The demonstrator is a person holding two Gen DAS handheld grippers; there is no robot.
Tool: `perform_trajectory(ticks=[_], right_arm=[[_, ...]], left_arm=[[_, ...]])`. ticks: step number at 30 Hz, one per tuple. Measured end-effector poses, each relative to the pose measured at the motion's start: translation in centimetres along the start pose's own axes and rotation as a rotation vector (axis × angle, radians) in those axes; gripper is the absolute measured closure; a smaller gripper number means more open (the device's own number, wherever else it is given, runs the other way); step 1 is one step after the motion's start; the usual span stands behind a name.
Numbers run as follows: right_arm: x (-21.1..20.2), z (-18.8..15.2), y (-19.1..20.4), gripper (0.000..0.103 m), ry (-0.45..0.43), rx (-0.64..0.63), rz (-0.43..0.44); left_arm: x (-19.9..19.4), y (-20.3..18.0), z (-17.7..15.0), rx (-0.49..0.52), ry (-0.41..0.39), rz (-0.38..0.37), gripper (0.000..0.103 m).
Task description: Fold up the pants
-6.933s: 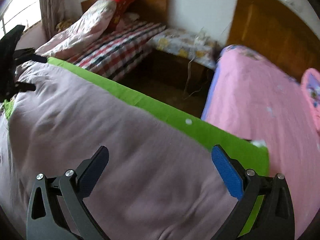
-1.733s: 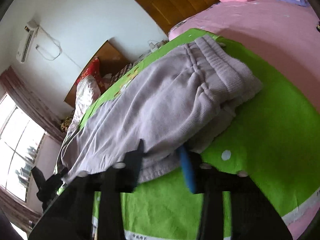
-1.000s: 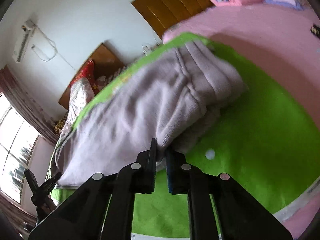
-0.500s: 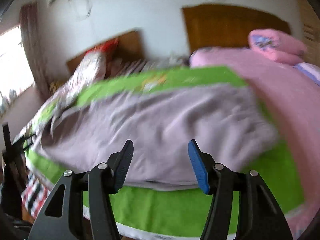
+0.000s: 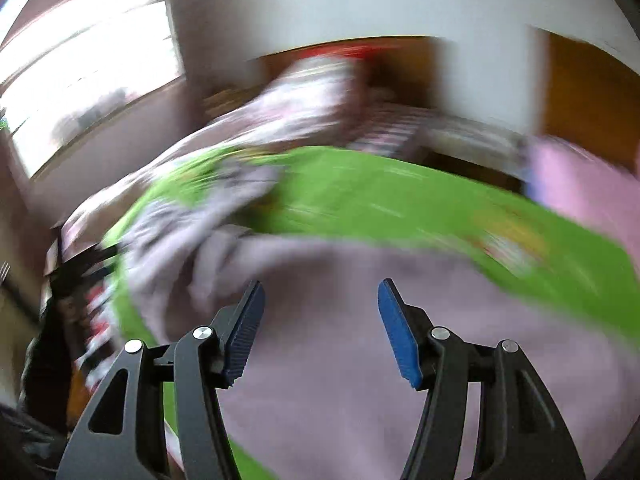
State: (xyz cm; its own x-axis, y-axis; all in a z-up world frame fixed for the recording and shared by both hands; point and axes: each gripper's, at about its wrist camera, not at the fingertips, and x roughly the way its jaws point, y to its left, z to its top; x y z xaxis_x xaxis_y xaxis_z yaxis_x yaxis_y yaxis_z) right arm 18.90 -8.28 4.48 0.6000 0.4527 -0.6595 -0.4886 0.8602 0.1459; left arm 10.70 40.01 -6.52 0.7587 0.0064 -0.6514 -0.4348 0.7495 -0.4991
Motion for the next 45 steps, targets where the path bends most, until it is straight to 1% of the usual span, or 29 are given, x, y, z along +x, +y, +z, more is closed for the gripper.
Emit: perform_trajectory(ticks=[4,7,9,12,14,16,17,18,19,20,21,22,23,27,28,30,32,33,34,36,37,38,39,40,41,42,43,44,45], right_arm=[[10.9,8.2,9.5,0.045,0.119,-0.306,0.183],[17.1,11.5,16.4,0.045,0.17,-0.458,0.314],[21.3,12.9,20.1,0.045,0.207,-0.55,0.353],[26.9,13.8,25.5,0.045,0.271,-0.687,0.39],[29.9,14.4,27.3,0.045,0.322,-0.723,0.42],[32.6,14.5,28.5,0.047,0.376,-0.735,0.435],[33.2,14.3,28.7,0.054,0.401,-0.736,0.446],[33.6,13.8,28.6,0.057,0.423,-0.738,0.461],[33.9,13.3,28.5,0.065,0.431,-0.74,0.483],[33.8,13.0,28.5,0.077,0.422,-0.749,0.525],[33.7,12.7,28.6,0.079,0.407,-0.763,0.54],[33.1,12.5,28.6,0.088,0.383,-0.783,0.53],[32.9,12.6,28.8,0.09,0.362,-0.794,0.52],[30.6,14.6,29.6,0.092,0.248,-0.778,0.523],[30.5,15.0,30.0,0.092,0.241,-0.778,0.526],[31.3,15.1,31.1,0.092,0.255,-0.793,0.497],[33.7,13.8,31.9,0.092,0.311,-0.804,0.455],[35.0,12.9,32.1,0.091,0.336,-0.815,0.419],[35.7,12.5,32.0,0.088,0.344,-0.813,0.413],[36.1,13.1,31.5,0.085,0.361,-0.745,0.445],[35.9,13.7,31.1,0.075,0.375,-0.717,0.44],[35.2,14.7,30.4,0.058,0.385,-0.678,0.439],[33.9,16.0,29.4,0.054,0.365,-0.636,0.449],[32.4,17.1,28.2,0.052,0.331,-0.604,0.461],[30.5,18.3,26.4,0.047,0.286,-0.565,0.474],[29.0,19.2,24.4,0.044,0.247,-0.529,0.47],[27.6,19.9,21.7,0.04,0.208,-0.48,0.439],[26.8,20.2,19.1,0.04,0.196,-0.43,0.403],[26.5,20.2,16.3,0.04,0.205,-0.374,0.367]], left_arm=[[1.2,0.8,1.7,-0.053,-0.007,0.02,0.013],[2.3,1.0,3.1,-0.05,0.01,0.024,0.015],[3.0,1.1,3.9,-0.037,0.009,0.039,0.015],[4.0,1.9,5.0,-0.062,0.011,0.039,0.019],[4.5,2.1,5.4,-0.064,0.015,0.042,0.023],[5.1,2.1,5.5,-0.05,0.018,0.069,0.029],[5.2,2.2,5.5,-0.056,0.013,0.069,0.032],[5.2,2.3,5.5,-0.059,0.008,0.069,0.041],[5.2,2.3,5.6,-0.059,0.003,0.076,0.049],[5.2,2.3,5.6,-0.053,0.001,0.09,0.067],[5.1,2.2,5.6,-0.039,-0.001,0.093,0.082],[5.0,2.0,5.7,-0.026,-0.004,0.081,0.093],[4.8,1.7,5.7,-0.013,-0.013,0.078,0.099],[2.2,0.4,7.0,0.048,-0.134,0.105,0.099],[1.8,0.3,7.5,0.051,-0.149,0.108,0.099],[2.0,0.6,8.3,0.043,-0.143,0.118,0.099],[3.1,1.2,8.2,0.026,-0.114,0.148,0.099],[4.4,1.7,7.9,0.02,-0.075,0.177,0.098],[5.6,2.3,7.5,0.015,-0.036,0.196,0.097],[5.9,3.1,7.3,-0.007,-0.042,0.184,0.091],[5.5,3.1,7.3,-0.014,-0.052,0.188,0.084],[4.9,3.0,7.5,-0.019,-0.07,0.21,0.058],[3.7,2.7,7.8,-0.033,-0.113,0.282,0.03],[2.6,2.4,7.9,-0.047,-0.152,0.323,0.025],[1.3,1.9,8.0,-0.053,-0.191,0.318,0.024],[-0.1,1.1,8.1,-0.042,-0.221,0.267,0.022],[-0.9,0.1,8.0,-0.023,-0.228,0.223,0.02],[-1.1,-0.7,7.8,-0.006,-0.225,0.19,0.015],[-1.0,-2.1,7.4,0.035,-0.202,0.122,0.01]])
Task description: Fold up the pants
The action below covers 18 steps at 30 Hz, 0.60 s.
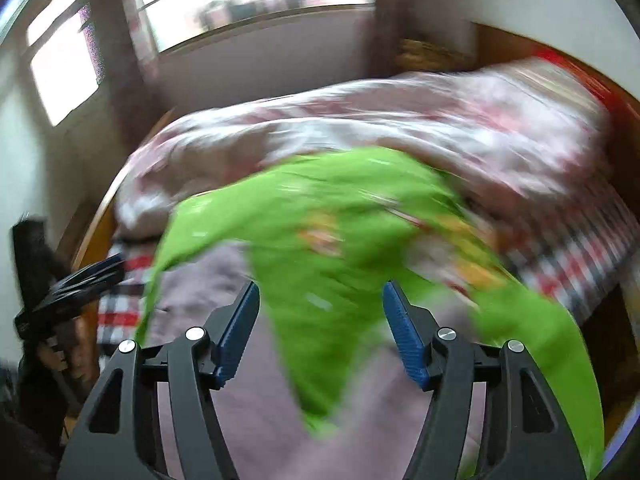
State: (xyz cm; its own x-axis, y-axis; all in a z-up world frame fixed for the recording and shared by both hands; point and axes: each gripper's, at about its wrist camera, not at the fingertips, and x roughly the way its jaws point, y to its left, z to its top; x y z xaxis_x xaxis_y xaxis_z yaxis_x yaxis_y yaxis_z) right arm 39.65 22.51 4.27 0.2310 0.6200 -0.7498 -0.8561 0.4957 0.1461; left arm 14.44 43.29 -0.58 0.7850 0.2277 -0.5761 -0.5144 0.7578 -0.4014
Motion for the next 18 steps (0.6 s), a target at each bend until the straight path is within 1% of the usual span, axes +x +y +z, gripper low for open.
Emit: perform_trajectory(ticks=[1,2,3,4,5,7,8,9,10,11,12,13,14,16,18], right_arm=[[-1.1,-1.8,-2.9,0.04,0.009,0.086,-0.039],[-1.5,-3.2,-4.7,0.04,0.018,0.15,-0.056],[-1.8,-4.9,-6.8,0.04,0.035,0.241,-0.062],[-2.0,-6.6,-8.5,0.041,0.052,0.325,-0.055],[-2.0,-8.5,-9.9,0.041,0.065,0.403,-0.045],[-1.6,-10.9,-11.0,0.041,0.084,0.47,-0.031],[-1.2,-11.4,-11.3,0.041,0.092,0.492,-0.016],[-0.6,-12.0,-11.5,0.041,0.101,0.521,0.005],[0.3,-12.5,-11.7,0.042,0.115,0.554,0.03],[0.8,-12.6,-11.6,0.045,0.105,0.566,0.04],[1.0,-12.5,-11.4,0.052,0.084,0.569,0.055],[1.4,-12.3,-11.4,0.079,0.085,0.598,0.092],[1.6,-12.1,-11.2,0.093,0.077,0.602,0.089],[1.1,-11.0,-9.5,0.093,0.056,0.533,0.05],[-0.3,-8.7,-6.1,0.094,-0.005,0.427,0.078]], left_arm=[[0.3,-1.1,-0.2,0.03,0.03,-0.054,0.009],[0.8,-2.2,-0.8,0.061,0.064,-0.1,0.009],[1.6,-3.7,-1.6,0.099,0.105,-0.148,0.009],[2.1,-4.6,-2.2,0.118,0.128,-0.168,0.009],[2.6,-5.3,-2.8,0.131,0.149,-0.175,0.009],[4.2,-6.3,-4.1,0.155,0.223,-0.18,0.009],[5.0,-6.4,-4.7,0.166,0.26,-0.176,0.008],[6.2,-6.4,-5.3,0.176,0.304,-0.152,0.008],[6.9,-6.2,-5.5,0.171,0.336,-0.144,0.008],[6.9,-6.2,-5.6,0.164,0.342,-0.154,0.007],[6.8,-5.9,-5.4,0.151,0.35,-0.172,0.006],[6.7,-5.7,-5.2,0.142,0.356,-0.178,0.006],[6.6,-5.3,-4.9,0.134,0.355,-0.172,0.006],[5.1,-4.2,-4.1,0.105,0.309,-0.146,0.006],[3.3,-2.7,-3.5,0.052,0.254,-0.147,0.006]])
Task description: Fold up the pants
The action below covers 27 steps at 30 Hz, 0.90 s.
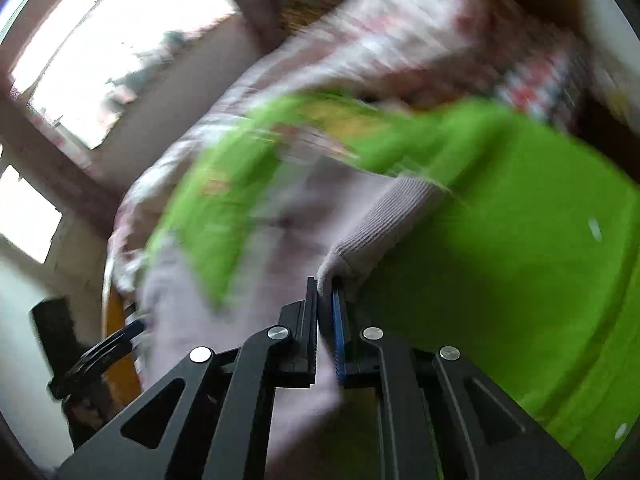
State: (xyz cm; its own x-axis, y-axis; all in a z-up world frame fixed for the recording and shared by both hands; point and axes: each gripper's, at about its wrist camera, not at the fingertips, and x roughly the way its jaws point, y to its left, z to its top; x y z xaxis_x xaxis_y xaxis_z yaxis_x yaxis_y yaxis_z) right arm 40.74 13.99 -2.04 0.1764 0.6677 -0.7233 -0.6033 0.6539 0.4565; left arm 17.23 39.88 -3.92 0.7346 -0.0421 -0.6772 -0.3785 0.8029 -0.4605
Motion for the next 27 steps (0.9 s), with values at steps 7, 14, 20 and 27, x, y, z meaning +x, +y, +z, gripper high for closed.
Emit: perform_trajectory(ticks=[7,14,20,27], right_arm=[[2.9,0.2,19.5,0.093,0.051,-0.43,0.115],[6.8,-0.5,21.4,0.036,0.108,-0.446,0.204],[7.6,2.9,14.4,0.051,0.073,-0.388,0.036],[11.4,2.4,12.6,0.051,0.186,-0.433,0.093]], left_arm=[[-2.9,6.6,-1.3,-0.289,-0.121,-0.076,0.006],[-5.2,10.0,-3.0,-0.332,-0.12,-0.055,0.007],[-4.0,7.9,-2.3,-0.27,-0.1,-0.191,0.02],[0.4,5.2,-0.3,-0.22,-0.049,-0.176,0.02]])
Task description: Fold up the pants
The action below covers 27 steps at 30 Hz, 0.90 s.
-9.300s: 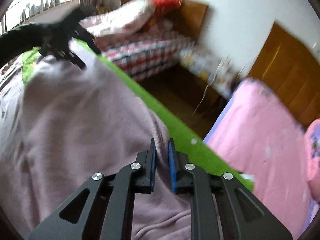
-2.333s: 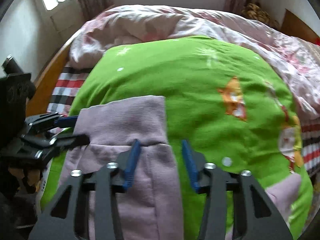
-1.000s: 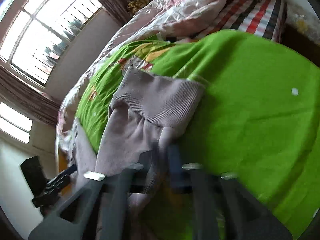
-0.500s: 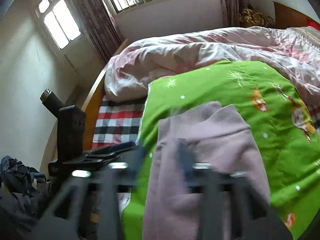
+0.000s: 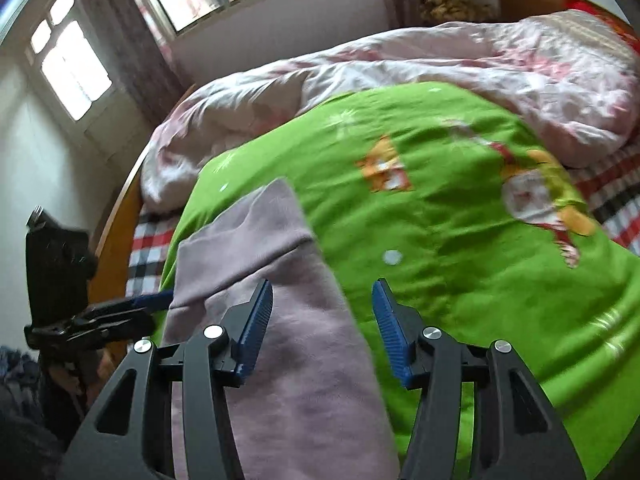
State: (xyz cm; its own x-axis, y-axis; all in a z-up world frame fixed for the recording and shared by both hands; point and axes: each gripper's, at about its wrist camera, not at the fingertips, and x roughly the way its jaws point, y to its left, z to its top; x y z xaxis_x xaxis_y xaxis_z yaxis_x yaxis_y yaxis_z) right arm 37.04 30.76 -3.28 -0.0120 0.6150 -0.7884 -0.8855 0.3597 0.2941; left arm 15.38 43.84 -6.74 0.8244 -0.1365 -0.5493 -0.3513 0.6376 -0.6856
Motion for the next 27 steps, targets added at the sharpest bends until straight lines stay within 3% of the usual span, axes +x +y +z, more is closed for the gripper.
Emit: perform_trajectory(ticks=[4,5,6,7,8,11,13,14,17,19,20,21,23,27], right_arm=[[1.3,0.7,0.5,0.051,0.027,-0.055,0.034],[1.3,0.8,0.7,0.058,0.029,-0.074,0.042],[1.4,0.9,0.9,0.064,0.031,-0.084,0.043],[1.4,1.0,1.2,0.071,0.028,-0.102,0.039],[1.3,0.9,1.4,0.074,0.024,-0.112,0.031],[1.1,0.7,1.4,0.077,0.019,-0.118,0.022],[1.2,0.7,1.1,0.078,0.019,-0.101,0.014],[1.2,0.6,1.1,0.078,0.018,-0.099,0.009],[1.2,0.6,1.4,0.078,0.015,-0.101,-0.011],[1.3,0.4,1.7,0.08,0.011,-0.11,-0.031],[1.4,0.3,1.8,0.082,0.008,-0.112,-0.036],[1.4,0.2,1.8,0.083,0.003,-0.112,-0.047],[1.3,0.1,1.7,0.094,-0.007,-0.102,-0.061],[-1.8,1.0,4.3,0.097,-0.082,-0.148,-0.083]], left_arm=[[0.4,0.0,0.4,-0.008,0.012,0.012,0.025],[0.3,-0.1,0.4,-0.006,0.012,0.024,0.032],[-0.1,-0.3,0.2,0.005,0.006,0.034,0.051],[0.0,-0.3,0.3,0.007,0.015,0.026,0.058],[0.1,-0.3,0.2,0.007,0.026,0.026,0.059],[1.1,-0.1,0.2,0.016,0.053,0.056,0.055],[1.6,-0.1,0.2,-0.003,0.051,0.029,0.041],[1.6,-0.2,0.2,-0.01,0.047,0.012,0.029],[1.6,-0.9,0.0,-0.01,0.036,0.041,0.025],[1.6,-1.2,-0.4,-0.006,0.028,0.072,0.036],[1.6,-1.2,-0.5,0.002,0.026,0.099,0.059],[1.5,-1.1,-0.5,0.007,0.019,0.12,0.075],[1.3,-0.2,-0.6,0.005,0.007,0.099,0.086],[-2.3,-1.4,0.1,0.054,-0.053,0.033,0.094]])
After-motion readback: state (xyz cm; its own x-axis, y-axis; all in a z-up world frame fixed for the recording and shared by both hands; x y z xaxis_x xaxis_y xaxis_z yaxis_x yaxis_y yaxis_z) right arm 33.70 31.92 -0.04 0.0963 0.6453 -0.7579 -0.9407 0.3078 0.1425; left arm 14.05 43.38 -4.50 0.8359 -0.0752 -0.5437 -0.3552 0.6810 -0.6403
